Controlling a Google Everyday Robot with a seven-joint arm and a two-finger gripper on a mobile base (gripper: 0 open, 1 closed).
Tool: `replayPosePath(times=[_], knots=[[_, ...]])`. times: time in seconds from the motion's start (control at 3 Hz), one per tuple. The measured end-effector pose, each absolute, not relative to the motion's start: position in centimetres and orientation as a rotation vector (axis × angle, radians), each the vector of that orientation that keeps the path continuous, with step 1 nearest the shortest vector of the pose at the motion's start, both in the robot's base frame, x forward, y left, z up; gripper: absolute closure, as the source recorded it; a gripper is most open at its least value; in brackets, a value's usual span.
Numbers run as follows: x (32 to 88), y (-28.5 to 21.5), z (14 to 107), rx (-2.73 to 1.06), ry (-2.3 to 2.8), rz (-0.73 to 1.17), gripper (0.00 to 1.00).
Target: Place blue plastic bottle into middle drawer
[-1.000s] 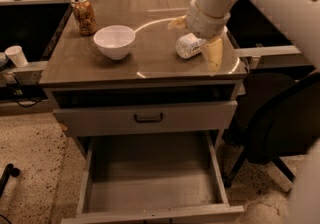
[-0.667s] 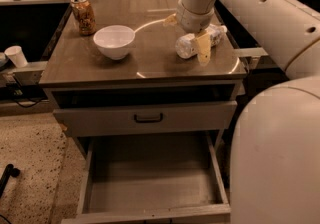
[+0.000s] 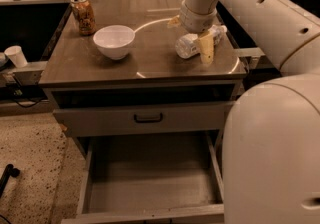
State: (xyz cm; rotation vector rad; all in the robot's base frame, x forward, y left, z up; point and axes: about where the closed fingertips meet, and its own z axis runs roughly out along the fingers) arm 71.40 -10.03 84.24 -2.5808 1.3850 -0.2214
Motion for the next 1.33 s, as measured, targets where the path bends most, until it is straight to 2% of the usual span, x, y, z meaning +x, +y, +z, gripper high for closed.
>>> replayPosePath(times=[0.33, 0.67, 1.0, 1.33], knots=[[71.3, -11.6, 82.9, -2.585, 1.423, -0.171, 0.0], [71.0, -12.2, 82.9, -2.59, 1.414, -0.162, 0.18], [69.9, -11.2, 84.5, -2.577, 1.299, -0.13, 0.49], [68.9, -10.4, 85.8, -2.555, 1.213, -0.096, 0.72]])
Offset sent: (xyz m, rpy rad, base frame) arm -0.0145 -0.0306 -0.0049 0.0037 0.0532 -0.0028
